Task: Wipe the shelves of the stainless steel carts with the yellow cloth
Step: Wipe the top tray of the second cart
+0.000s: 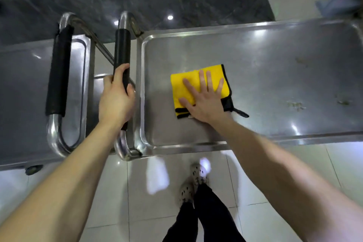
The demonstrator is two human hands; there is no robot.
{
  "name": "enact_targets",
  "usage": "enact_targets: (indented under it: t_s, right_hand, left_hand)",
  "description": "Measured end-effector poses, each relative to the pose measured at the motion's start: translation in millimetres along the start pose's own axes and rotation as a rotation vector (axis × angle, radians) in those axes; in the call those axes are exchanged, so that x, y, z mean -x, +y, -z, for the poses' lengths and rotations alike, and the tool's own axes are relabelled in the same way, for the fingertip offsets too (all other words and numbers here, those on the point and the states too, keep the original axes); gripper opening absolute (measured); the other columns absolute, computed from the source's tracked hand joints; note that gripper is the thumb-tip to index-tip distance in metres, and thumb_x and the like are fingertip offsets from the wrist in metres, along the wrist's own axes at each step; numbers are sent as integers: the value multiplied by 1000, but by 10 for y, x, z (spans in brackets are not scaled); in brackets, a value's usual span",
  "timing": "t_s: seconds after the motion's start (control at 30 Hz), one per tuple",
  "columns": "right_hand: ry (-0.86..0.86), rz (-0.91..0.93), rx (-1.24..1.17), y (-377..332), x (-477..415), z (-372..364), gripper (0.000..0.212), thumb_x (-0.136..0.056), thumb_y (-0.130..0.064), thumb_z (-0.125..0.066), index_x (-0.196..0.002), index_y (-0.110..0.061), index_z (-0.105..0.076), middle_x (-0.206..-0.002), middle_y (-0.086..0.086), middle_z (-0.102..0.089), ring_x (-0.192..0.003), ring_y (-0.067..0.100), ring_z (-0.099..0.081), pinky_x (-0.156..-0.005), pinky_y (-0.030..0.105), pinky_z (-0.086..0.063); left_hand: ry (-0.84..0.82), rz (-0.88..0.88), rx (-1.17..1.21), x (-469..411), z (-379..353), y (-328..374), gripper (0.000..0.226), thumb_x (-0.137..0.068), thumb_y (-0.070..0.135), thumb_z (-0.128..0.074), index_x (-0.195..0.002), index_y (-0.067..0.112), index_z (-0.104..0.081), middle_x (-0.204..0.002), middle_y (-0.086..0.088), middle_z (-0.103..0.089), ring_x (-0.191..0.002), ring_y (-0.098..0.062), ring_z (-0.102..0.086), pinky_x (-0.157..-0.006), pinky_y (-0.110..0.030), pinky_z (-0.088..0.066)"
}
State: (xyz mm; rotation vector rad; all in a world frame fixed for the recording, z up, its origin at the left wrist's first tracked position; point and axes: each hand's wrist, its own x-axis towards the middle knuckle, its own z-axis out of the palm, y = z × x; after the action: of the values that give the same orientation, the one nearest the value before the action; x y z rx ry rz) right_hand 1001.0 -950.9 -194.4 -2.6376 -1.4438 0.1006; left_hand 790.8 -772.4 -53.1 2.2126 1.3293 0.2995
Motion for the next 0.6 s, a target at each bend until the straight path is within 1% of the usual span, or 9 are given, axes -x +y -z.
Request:
enact_targets:
  t_s: [0.07,0.13,0.17,0.27,0.37,0.43,0.53,0.6]
  right_hand:
    - [42,10,-8,-27,448,-12,74,-103,-80,-32,-168,-45,-26,-179,18,-9,-165,42,-3,-120,79,-7]
    - [74,0,-4,-74,823,-35,73,-103,-79,-38,-167,-44,-31,-178,18,-11,-165,41,-5,-120,79,-9]
    - [77,-15,-12,-122,965,-45,73,-103,-78,-39,-166,-44,-32,-178,18,-11,-165,41,-5,-120,79,-8]
    - [72,-59,-24,-438,1203,-82,75,-102,-79,-38,-167,-44,-30,-178,20,-9,-165,43,-1,-120,80,-5]
    - [22,-24,-41,-803,1105,-117,76,-101,-81,-33,-168,-47,-25,-179,20,-4,-165,45,3,-119,82,-3]
    - [-14,24,-39,-878,941,-124,76,-100,-83,-32,-168,-50,-21,-179,18,0,-165,44,6,-119,81,-1]
    - [-29,114,-28,-654,542,-75,78,-97,-88,-31,-167,-54,-18,-181,9,3,-166,36,8,-121,79,-2]
    - [-18,114,22,-408,136,-10,77,-97,-88,-29,-166,-55,-20,-181,6,-3,-167,32,4,-122,76,-4]
  left_hand:
    - [1,-3,12,11,3,17,56,-107,30,-48,-154,55,-31,-147,-10,-48,-112,-31,-61,-99,-52,-55]
    - [11,-13,2,26,17,40,58,-106,28,-48,-154,55,-31,-146,-11,-49,-107,-26,-55,-98,-51,-52]
    - [8,-11,-8,26,19,46,58,-106,27,-48,-153,56,-30,-146,-11,-49,-103,-25,-54,-97,-53,-54]
    - [-13,-11,-34,63,29,74,58,-108,26,-48,-154,55,-28,-147,-11,-48,-101,-30,-64,-95,-60,-58]
    - [-26,-23,-29,77,46,87,58,-108,26,-47,-156,53,-27,-149,-12,-46,-105,-36,-67,-97,-60,-58]
    - [-30,-22,-15,68,47,79,58,-108,27,-46,-156,53,-28,-149,-11,-45,-106,-37,-66,-97,-58,-57]
    - [-16,-45,7,64,13,44,60,-106,23,-49,-158,49,-32,-146,-11,-47,-108,-40,-64,-95,-58,-56]
    - [14,-82,16,53,-2,23,61,-106,20,-52,-159,45,-35,-144,-12,-49,-108,-41,-65,-93,-58,-58]
